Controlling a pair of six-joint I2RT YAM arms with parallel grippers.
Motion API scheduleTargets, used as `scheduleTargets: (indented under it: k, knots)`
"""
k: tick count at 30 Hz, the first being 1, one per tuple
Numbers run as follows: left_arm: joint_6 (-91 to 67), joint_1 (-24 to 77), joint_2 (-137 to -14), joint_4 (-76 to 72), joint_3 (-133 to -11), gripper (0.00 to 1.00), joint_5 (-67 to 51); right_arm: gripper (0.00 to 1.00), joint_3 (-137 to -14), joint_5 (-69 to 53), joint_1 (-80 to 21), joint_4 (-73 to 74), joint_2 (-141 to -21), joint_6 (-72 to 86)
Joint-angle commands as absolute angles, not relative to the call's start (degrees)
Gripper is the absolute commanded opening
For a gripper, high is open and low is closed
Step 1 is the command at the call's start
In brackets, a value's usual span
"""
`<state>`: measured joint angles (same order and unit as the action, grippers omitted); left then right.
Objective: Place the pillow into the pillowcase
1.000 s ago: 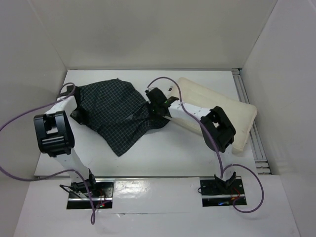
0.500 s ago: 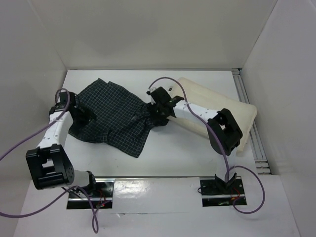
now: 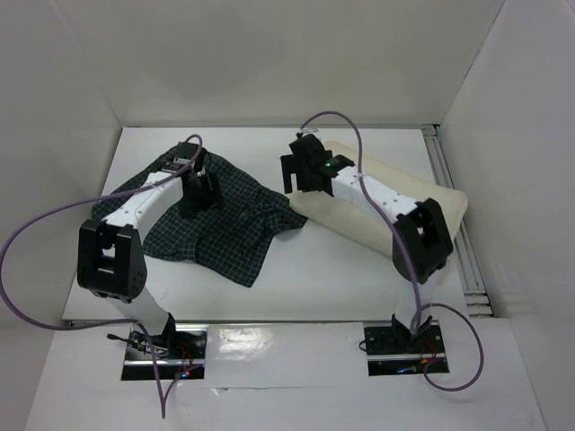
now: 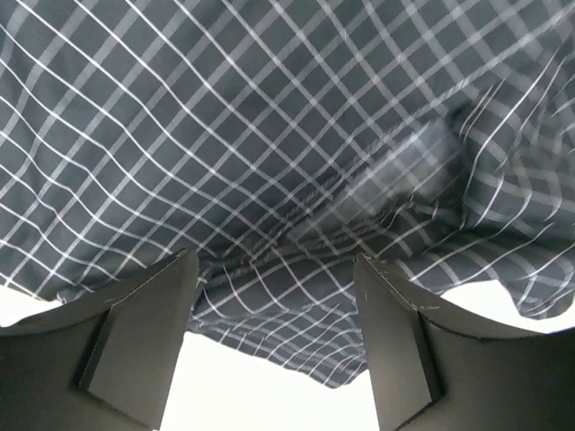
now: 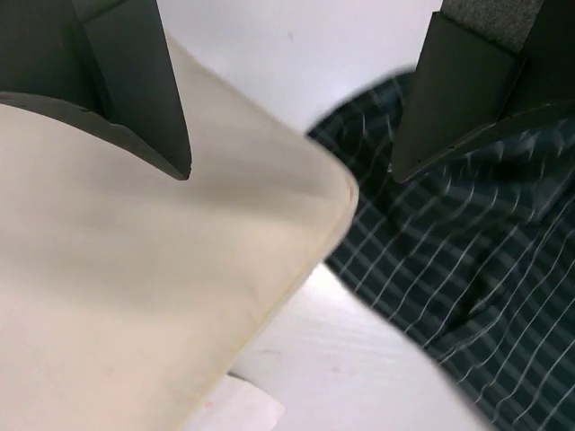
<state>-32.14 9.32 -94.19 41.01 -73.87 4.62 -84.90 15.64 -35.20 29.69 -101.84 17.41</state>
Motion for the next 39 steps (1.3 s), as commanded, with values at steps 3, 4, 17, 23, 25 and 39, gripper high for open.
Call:
scheduleTargets:
  k: [3,4,17,23,25,39]
  knots:
    - [-30.5,11.1,-93.4,43.9,-77.1,0.83,6.5,1.00,-92.4,19.4,-33.7,32.4,-116.2,20.2]
    - [-29.7,11.1,-93.9,44.7,-78.0,0.83,6.5,1.00,-92.5,18.6,-32.8,31.9,-117.3,20.2]
    - [-27.9,22.0,-92.7,46.7,-75.1,0.70,4.3,0.00,-78.9,6.3,-25.6,22.4,-87.7,16.7]
    - [-32.6,27.2,-84.6,42.6,-64.9,0.59,0.5,0.00,-77.3,4.8,-25.0,25.2,-79.9,17.2]
    - [-34.8,29.4,-85.6,40.3,-63.2,0.78,-2.3,0.00,-77.3,4.8,-25.0,25.2,-78.7,17.8]
    - [-38.9,33.2,-102.7,31.0,-65.7,0.44,5.6,0.00,-79.5,6.6,-23.9,29.4,-76.4,16.0]
